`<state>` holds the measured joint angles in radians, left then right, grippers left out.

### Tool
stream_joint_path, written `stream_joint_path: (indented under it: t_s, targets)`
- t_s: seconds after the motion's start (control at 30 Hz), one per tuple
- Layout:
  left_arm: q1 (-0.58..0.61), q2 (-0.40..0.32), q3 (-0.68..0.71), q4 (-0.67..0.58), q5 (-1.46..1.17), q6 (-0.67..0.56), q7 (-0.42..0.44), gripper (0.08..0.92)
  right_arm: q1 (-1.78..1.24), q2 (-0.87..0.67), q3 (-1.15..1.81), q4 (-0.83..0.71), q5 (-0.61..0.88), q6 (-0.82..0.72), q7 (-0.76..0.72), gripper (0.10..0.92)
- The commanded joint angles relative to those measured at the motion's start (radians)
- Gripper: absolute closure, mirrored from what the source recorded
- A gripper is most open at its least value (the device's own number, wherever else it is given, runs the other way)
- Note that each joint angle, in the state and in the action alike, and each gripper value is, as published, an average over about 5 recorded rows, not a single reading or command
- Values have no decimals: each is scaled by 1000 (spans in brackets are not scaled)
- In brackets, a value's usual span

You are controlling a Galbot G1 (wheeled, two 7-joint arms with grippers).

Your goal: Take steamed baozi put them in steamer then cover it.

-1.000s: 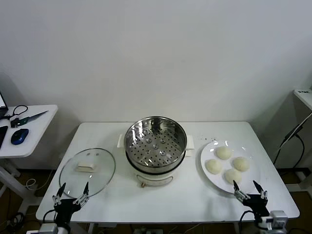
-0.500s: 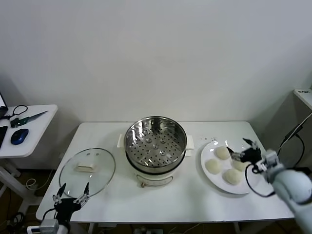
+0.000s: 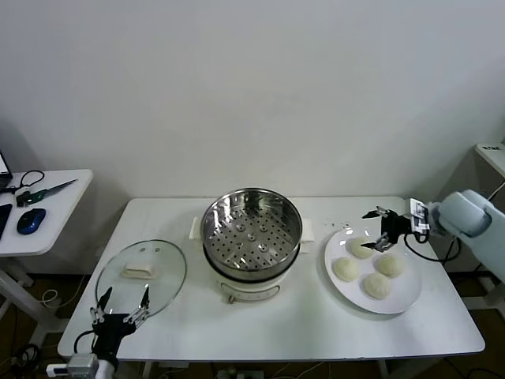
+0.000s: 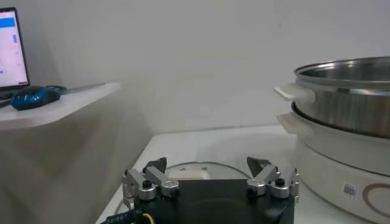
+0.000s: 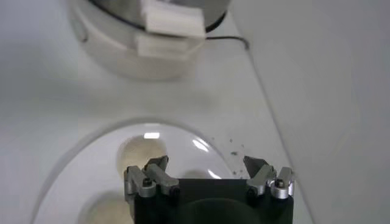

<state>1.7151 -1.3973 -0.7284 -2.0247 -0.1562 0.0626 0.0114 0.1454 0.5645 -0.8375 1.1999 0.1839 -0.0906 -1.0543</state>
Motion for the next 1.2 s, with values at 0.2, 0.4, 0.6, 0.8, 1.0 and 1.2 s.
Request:
stream_joint_path:
  t_s: [0.2, 0.4, 0.6, 0.8, 1.0, 1.2]
  targets:
    - [19, -11, 2, -3, 23, -34, 5, 177, 180, 245, -311, -339, -126, 62, -148, 203]
    - [31, -15, -1, -4, 33, -45, 5, 177, 77, 323, -223, -442, -165, 78, -135, 203]
    - [34, -21, -2, 6, 46, -55, 4, 177, -3, 375, -150, -505, -232, 88, -110, 203]
    - [33, -23, -2, 16, 58, -63, 5, 177, -65, 437, -39, -607, -308, 94, -67, 203]
    - [31, -23, -2, 17, 62, -64, 5, 177, -80, 455, 7, -631, -328, 95, -44, 203]
    - [28, -22, -2, 20, 63, -65, 4, 177, -95, 460, 36, -631, -324, 88, -35, 221]
